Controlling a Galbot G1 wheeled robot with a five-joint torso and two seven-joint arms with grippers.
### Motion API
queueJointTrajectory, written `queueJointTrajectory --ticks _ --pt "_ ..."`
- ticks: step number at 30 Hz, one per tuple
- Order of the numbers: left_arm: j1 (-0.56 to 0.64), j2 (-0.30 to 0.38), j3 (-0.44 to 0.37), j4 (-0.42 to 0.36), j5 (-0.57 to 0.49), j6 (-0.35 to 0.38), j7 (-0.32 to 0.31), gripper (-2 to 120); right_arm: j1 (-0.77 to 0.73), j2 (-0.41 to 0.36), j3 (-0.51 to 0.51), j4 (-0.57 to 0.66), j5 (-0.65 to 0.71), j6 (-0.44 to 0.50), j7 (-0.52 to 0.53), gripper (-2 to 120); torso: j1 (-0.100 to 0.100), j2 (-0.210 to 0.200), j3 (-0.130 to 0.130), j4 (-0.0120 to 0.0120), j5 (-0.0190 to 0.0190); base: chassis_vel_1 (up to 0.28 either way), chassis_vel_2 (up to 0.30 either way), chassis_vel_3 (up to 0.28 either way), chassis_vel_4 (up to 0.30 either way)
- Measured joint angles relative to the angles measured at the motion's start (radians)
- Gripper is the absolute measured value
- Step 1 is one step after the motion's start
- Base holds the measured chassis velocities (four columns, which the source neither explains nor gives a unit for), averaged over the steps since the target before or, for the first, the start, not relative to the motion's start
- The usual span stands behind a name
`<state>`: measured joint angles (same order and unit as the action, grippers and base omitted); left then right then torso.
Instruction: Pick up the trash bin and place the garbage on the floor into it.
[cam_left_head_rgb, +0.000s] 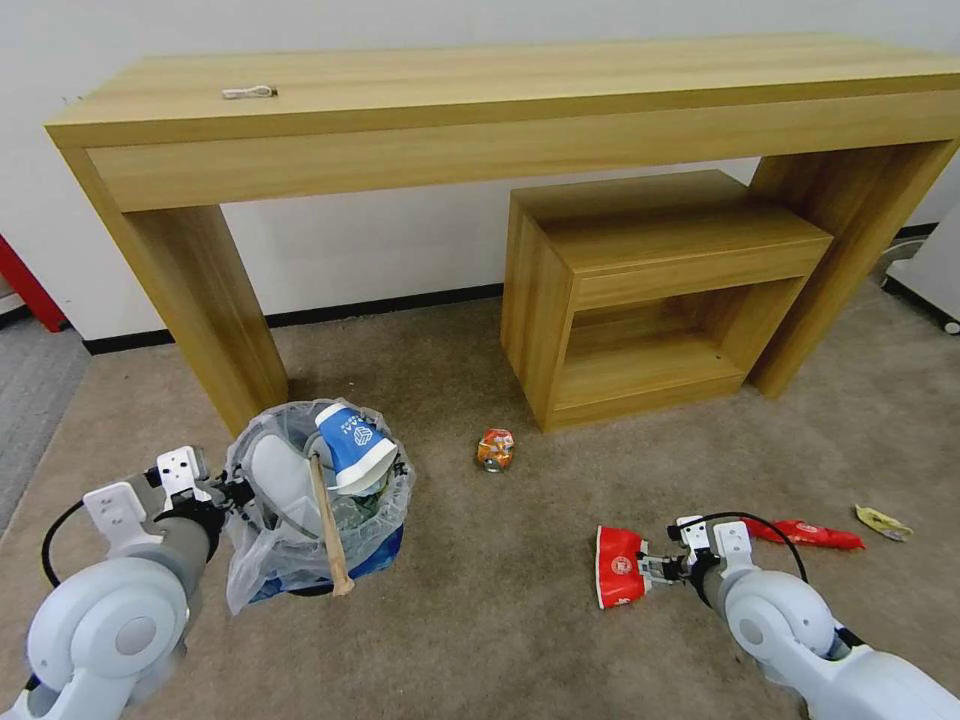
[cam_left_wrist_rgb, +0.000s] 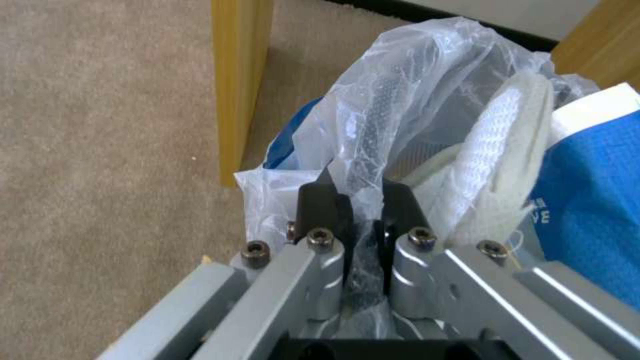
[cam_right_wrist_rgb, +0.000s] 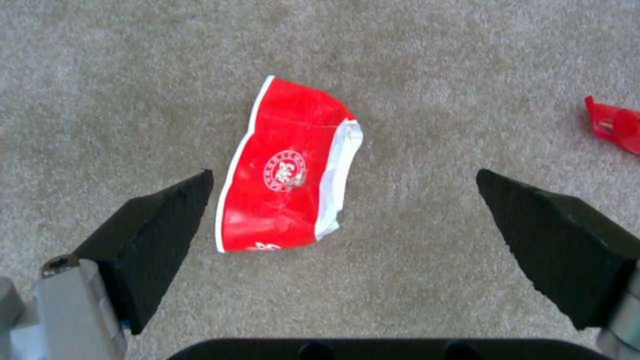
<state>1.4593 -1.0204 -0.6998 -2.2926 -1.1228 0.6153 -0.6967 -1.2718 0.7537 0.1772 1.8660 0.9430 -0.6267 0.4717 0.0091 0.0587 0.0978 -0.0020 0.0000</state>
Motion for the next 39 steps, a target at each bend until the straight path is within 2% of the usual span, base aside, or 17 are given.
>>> queueJointTrajectory --ticks 9,16,39 --pt "-0.002 -0.002 0.003 0.001 0.000 0.003 -0.002 3 -0.005 -0.002 0.007 -0.001 0.000 0.020 -0.001 100 -0.002 -0.023 -0.022 0.0000 0.0000 0.000 0.000 0.000 0.000" --pt "-0.001 -0.002 0.003 0.003 0.000 0.002 0.001 3 -0.018 -0.001 -0.005 -0.011 -0.013 0.110 -0.019 100 -0.006 -0.057 -0.051 0.0001 0.0001 0.000 0.000 0.000 0.000" --pt "0.002 0.000 0.001 0.002 0.005 -0.005 0.006 3 -0.040 -0.001 -0.016 -0.035 -0.033 0.178 -0.052 100 -0.009 -0.059 -0.052 0.0000 0.0000 0.000 0.000 0.000 0.000"
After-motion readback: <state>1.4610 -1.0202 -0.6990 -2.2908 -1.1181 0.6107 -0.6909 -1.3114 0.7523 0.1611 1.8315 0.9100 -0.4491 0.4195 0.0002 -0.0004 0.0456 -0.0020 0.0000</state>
